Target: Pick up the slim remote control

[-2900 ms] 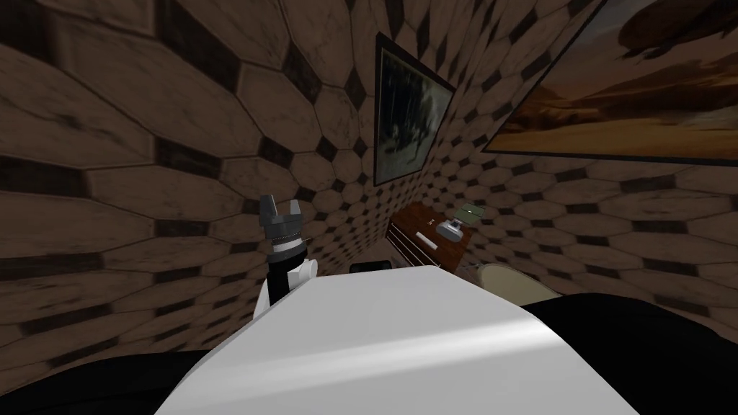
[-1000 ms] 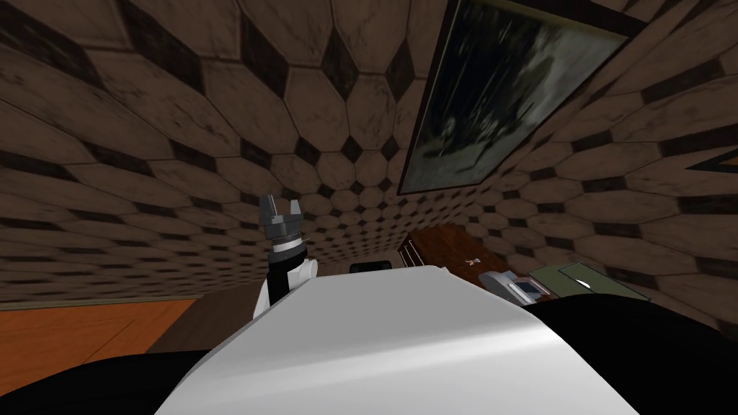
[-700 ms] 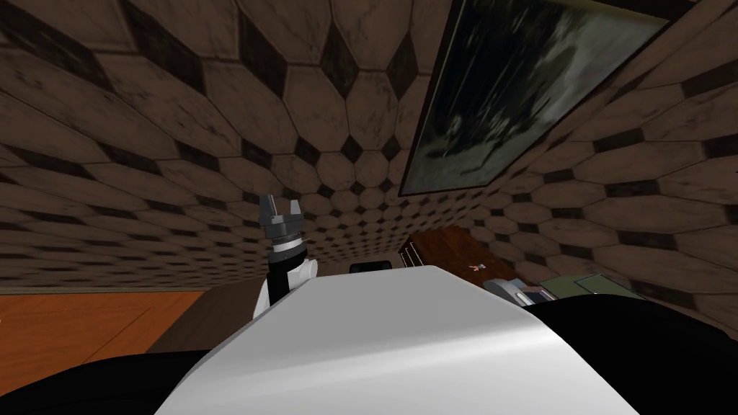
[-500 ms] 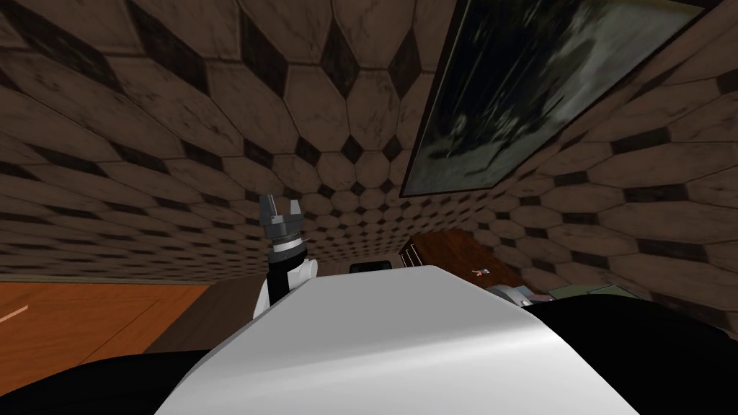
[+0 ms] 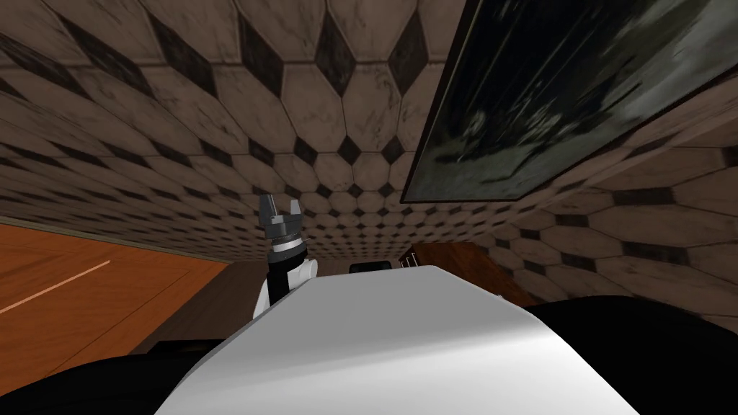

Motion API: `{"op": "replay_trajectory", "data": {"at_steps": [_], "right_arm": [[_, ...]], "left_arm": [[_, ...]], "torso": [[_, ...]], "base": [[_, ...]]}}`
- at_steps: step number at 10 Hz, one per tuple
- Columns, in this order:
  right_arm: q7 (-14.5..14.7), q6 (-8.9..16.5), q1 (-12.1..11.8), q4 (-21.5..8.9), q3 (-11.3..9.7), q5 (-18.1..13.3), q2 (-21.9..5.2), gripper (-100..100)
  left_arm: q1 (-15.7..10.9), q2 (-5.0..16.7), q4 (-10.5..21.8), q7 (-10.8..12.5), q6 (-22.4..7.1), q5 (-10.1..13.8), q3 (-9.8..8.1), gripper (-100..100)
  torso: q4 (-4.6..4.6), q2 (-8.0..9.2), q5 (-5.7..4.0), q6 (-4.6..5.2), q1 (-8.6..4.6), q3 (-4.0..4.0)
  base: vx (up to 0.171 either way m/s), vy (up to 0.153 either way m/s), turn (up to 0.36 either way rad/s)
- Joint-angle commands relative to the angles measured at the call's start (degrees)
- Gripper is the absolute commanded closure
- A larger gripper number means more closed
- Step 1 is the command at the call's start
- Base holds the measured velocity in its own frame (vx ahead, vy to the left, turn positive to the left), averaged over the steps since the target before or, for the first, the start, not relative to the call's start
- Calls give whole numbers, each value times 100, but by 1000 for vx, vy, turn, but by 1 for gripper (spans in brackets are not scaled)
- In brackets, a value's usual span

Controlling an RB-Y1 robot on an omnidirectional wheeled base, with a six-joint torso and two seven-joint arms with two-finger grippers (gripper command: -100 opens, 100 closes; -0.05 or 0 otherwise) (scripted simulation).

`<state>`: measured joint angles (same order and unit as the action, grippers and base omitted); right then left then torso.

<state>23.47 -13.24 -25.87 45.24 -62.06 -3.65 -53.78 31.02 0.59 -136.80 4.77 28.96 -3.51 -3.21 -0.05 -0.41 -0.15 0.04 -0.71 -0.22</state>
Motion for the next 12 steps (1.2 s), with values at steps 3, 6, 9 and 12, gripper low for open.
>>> {"op": "replay_trajectory", "data": {"at_steps": [3,6,9,12], "right_arm": [[54,49,104,-12,-52,-80,48,0],[-52,494,357,390,-327,93,15,-100],[-158,939,610,791,-601,266,-16,-100],[-263,1385,864,1193,-876,439,-47,-100]], "left_arm": [[1,-1,0,0,0,0,0,0],[0,-1,0,0,0,0,1,0],[0,-2,0,0,0,0,1,0],[0,-1,0,0,0,0,1,0]], "torso": [[1,11,1,9,24,6],[8,43,10,8,56,24],[8,39,11,10,61,22],[8,42,10,10,58,23]], "base": [[18,-124,110],[-63,-48,22],[-54,-46,12],[-64,-53,19]]}}
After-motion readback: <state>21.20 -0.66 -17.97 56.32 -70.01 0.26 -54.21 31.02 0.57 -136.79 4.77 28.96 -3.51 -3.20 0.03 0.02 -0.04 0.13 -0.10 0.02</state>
